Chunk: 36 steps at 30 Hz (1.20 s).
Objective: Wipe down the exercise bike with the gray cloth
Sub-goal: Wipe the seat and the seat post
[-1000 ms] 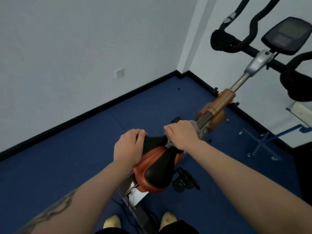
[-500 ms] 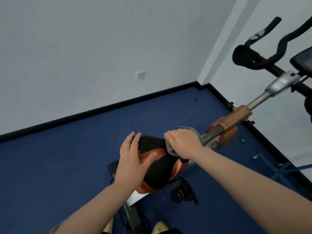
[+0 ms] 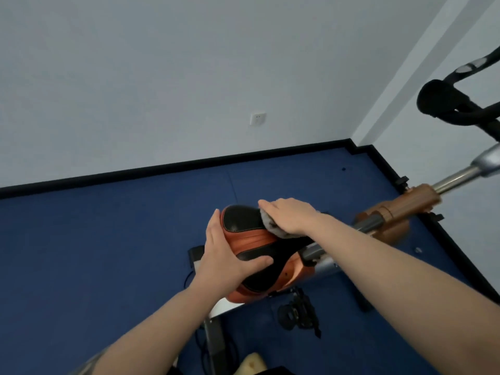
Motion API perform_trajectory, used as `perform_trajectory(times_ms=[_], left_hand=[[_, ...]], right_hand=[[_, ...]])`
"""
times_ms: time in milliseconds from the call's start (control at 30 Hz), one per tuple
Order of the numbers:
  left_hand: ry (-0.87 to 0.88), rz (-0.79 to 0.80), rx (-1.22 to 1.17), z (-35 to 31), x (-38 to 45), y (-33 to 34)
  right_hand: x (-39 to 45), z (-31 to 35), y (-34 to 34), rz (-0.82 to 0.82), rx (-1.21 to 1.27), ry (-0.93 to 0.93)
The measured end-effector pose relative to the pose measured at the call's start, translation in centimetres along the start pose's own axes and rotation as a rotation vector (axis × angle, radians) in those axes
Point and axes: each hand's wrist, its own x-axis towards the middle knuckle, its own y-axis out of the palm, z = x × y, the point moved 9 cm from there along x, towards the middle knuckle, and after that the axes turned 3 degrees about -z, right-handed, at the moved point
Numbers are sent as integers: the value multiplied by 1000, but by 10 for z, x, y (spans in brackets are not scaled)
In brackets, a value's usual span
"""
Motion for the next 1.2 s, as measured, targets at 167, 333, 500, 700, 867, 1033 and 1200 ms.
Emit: perform_trajectory(times_ms=[167,333,500,700,867,1033,1200], left_hand=[[-35,-4,-29,1,1,3],[-95,-12,-43,7,-1,3],[-202,62,-50,12,-7,6],[-222,149,-12,20,-8,6],[-201,229,-88,24,-6,15],[-179,267,-48,20,-6,16],[-226,282,-18,22,-7,12]], right_hand=[[2,0,-2,5,-108,100],[-8,50,-4,-126,135,-126],[-7,36,-9,-10,114,-45],[-29,114,-10,-120,124,-557],[-4,106,-8,88,121,-372],[-17,139,1,-26,-143,-594],[8,101,-7,-29,96,-182]])
